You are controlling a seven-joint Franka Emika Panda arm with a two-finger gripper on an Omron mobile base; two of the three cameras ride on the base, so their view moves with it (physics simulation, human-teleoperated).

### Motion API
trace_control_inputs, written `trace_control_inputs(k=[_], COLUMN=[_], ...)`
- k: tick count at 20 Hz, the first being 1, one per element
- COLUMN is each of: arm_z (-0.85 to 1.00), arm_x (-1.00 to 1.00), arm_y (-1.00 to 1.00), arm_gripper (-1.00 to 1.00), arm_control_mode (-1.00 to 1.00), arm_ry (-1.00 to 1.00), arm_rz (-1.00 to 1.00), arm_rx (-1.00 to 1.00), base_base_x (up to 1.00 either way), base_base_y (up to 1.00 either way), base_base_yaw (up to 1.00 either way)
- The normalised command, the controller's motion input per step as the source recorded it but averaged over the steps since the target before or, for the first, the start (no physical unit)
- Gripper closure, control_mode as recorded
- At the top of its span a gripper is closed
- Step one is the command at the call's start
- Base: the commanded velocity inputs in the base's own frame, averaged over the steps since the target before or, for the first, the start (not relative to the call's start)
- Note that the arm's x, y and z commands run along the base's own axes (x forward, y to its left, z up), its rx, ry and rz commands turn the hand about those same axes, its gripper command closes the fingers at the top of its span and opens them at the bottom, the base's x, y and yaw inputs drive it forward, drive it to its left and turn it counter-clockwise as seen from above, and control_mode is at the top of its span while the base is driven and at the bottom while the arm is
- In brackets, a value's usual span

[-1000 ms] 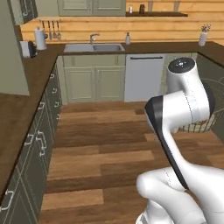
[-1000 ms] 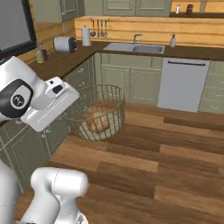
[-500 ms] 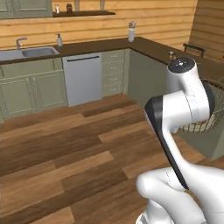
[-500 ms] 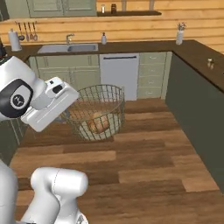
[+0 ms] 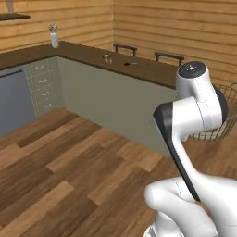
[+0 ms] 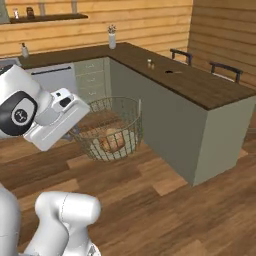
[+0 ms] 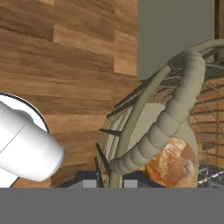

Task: Open the cabinet, pick up the bread from the cabinet and place it in the basket. Then move the basket to the dining counter.

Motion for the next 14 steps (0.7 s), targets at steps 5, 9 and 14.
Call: trace_control_inputs(k=[5,9,14], arm_z=[0.0,0.0,0.0], arm_x=[0.0,0.0,0.0], arm_y=[0.0,0.0,0.0], arm_gripper=[1.0,1.0,1.0], arm_control_mode=[1.0,1.0,1.0], arm_ry=[0.0,0.0,0.0], arm_rz=[0.0,0.0,0.0], arm_rx=[0.0,0.0,0.0], base_base_x=[0.93,1.0,1.0], base_base_y=[0.17,0.2,0.34], base_base_yaw=[-0.67,-0.56,-0.45])
